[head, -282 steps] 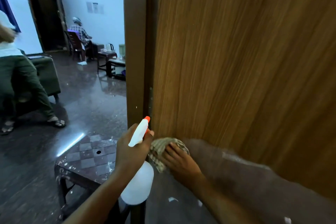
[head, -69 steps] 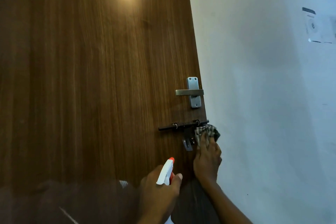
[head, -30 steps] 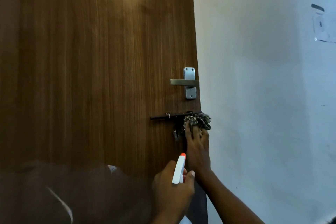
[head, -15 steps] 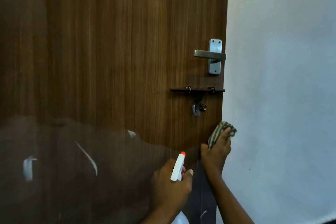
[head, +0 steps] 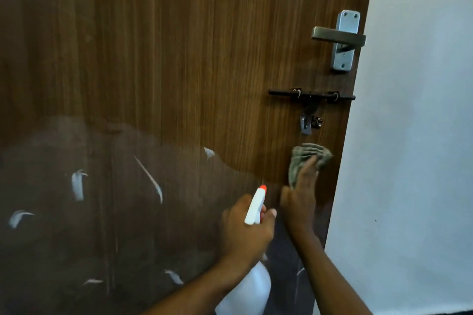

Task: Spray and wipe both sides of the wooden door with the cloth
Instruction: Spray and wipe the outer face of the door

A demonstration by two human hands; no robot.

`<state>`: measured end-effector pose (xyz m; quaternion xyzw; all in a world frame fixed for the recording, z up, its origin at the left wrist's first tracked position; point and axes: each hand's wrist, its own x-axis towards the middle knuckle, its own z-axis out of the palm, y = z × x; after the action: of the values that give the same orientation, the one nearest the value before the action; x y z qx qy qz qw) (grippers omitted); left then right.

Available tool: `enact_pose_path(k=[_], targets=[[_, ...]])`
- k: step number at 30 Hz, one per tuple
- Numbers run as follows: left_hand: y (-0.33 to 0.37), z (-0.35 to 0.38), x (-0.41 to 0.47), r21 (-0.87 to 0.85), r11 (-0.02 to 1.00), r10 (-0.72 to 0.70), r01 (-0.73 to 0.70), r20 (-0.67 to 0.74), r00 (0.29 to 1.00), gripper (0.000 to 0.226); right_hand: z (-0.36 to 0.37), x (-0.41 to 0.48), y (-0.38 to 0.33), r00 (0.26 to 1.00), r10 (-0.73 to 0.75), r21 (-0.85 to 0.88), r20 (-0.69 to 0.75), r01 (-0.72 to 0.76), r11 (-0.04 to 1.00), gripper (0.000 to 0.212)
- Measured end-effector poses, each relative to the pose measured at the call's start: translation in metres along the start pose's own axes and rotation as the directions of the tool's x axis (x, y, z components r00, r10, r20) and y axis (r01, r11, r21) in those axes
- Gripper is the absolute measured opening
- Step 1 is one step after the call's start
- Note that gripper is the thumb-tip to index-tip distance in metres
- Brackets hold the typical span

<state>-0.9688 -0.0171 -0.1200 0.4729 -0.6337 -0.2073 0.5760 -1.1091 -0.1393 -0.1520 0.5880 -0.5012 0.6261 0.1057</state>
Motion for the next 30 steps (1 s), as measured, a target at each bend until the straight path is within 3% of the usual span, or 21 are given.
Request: enact_pose_path(k=[2, 4, 6, 9, 11, 13, 15, 17, 19, 21, 23, 24, 26, 28, 30], targets=[[0.003, -0.007, 0.008, -0.036, 0.999, 0.039, -0.039, -0.005, 0.999, 0.028, 0.005, -0.033, 0.018, 0.971, -0.164, -0.074, 0.173, 0.179, 0.981, 0.092], [0.007, -0.013, 0.013, -0.040, 0.999, 0.035, -0.036, -0.018, 0.999, 0.029, -0.004, -0.055, 0.041, 0.968, -0.165, -0.141, 0.189, 0.193, 0.971, 0.087], [0.007, -0.020, 0.018, -0.037, 0.999, 0.024, -0.025, -0.027, 0.999, 0.028, -0.014, -0.049, 0.050, 0.990, -0.119, -0.154, 0.072, 0.128, 0.980, 0.081], [0.004, -0.026, 0.023, -0.039, 0.999, 0.006, -0.007, -0.029, 1.000, 0.019, -0.012, -0.002, 0.023, 0.989, 0.114, -0.063, -0.097, -0.120, 0.991, 0.073], [0.002, -0.030, 0.024, -0.014, 1.000, -0.019, 0.018, -0.044, 0.999, 0.023, 0.006, 0.015, -0.007, 0.982, 0.153, -0.037, -0.114, -0.158, 0.987, 0.071], [0.006, -0.037, 0.022, 0.047, 0.999, -0.011, 0.015, -0.078, 0.997, 0.034, 0.027, 0.002, -0.025, 0.996, -0.091, -0.097, 0.005, 0.091, 0.991, 0.067], [0.011, -0.047, 0.019, 0.073, 0.997, -0.021, 0.029, -0.115, 0.993, 0.037, 0.040, -0.032, -0.017, 0.905, -0.362, -0.123, 0.223, 0.394, 0.911, 0.066], [0.010, -0.060, 0.011, 0.082, 0.992, -0.088, 0.100, -0.137, 0.987, 0.038, 0.036, -0.060, 0.005, 0.836, -0.438, -0.173, 0.330, 0.510, 0.843, 0.065], [-0.002, -0.073, 0.002, 0.131, 0.978, -0.140, 0.160, -0.149, 0.979, 0.039, 0.023, -0.071, 0.020, 0.909, -0.317, -0.240, 0.271, 0.382, 0.892, 0.063], [-0.016, -0.087, -0.005, 0.140, 0.968, -0.185, 0.208, -0.161, 0.969, 0.041, 0.019, -0.058, 0.009, 0.983, -0.086, -0.226, 0.160, 0.121, 0.967, 0.066], [-0.026, -0.099, -0.009, 0.121, 0.966, -0.208, 0.227, -0.152, 0.966, 0.039, 0.029, -0.030, -0.025, 0.996, 0.019, -0.172, 0.086, -0.004, 0.985, 0.070], [-0.028, -0.105, -0.010, 0.112, 0.967, -0.213, 0.230, -0.150, 0.965, 0.037, 0.040, -0.017, -0.047, 0.997, -0.036, -0.174, 0.071, 0.048, 0.984, 0.069], [-0.031, -0.120, -0.010, 0.112, 0.972, -0.185, 0.204, -0.163, 0.969, 0.033, 0.069, -0.008, -0.093, 0.955, -0.259, -0.227, 0.141, 0.286, 0.931, 0.068], [-0.032, -0.136, -0.009, 0.122, 0.981, -0.125, 0.150, -0.186, 0.974, 0.037, 0.095, -0.024, -0.122, 0.829, -0.483, -0.228, 0.284, 0.547, 0.805, 0.069], [-0.032, -0.151, -0.008, 0.104, 0.986, -0.107, 0.130, -0.201, 0.974, 0.041, 0.104, -0.054, -0.113, 0.682, -0.624, -0.184, 0.381, 0.717, 0.672, 0.073]])
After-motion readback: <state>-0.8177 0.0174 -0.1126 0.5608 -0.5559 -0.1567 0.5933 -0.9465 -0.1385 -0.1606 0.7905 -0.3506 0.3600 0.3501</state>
